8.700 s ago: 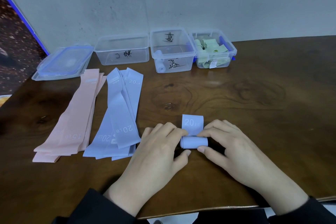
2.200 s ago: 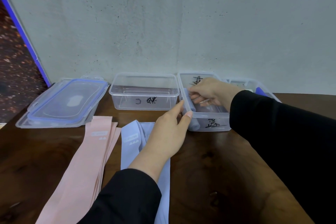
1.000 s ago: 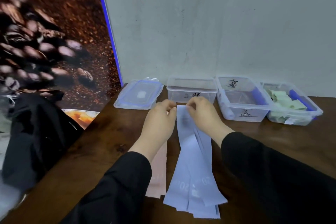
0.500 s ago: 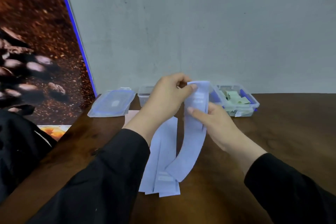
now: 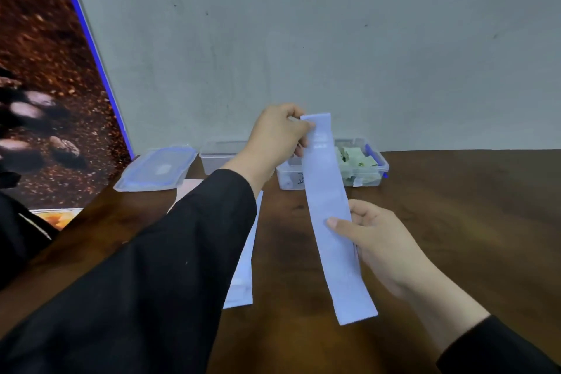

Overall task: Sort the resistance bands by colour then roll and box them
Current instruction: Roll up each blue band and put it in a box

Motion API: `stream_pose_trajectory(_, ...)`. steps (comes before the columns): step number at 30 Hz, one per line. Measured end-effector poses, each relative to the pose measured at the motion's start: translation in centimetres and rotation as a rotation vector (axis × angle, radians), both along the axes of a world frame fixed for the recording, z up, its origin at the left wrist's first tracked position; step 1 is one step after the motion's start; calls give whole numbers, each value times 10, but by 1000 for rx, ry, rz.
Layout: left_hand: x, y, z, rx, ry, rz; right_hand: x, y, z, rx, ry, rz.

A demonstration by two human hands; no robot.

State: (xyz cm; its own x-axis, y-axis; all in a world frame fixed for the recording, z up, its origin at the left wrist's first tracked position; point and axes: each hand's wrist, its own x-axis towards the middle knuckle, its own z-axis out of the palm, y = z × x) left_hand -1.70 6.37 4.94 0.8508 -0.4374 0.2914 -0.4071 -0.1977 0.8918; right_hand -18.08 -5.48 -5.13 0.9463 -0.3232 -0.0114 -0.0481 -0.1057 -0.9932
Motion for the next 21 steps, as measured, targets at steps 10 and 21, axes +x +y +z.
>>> stream_pose_trajectory(10,-50,13,-153,848,-389,-61,-10,-31,-86,-768,144,-159)
stream_pose_trajectory(21,-61,6,-181,727,-354,-99,-13,-35,-87,-717,70,-87)
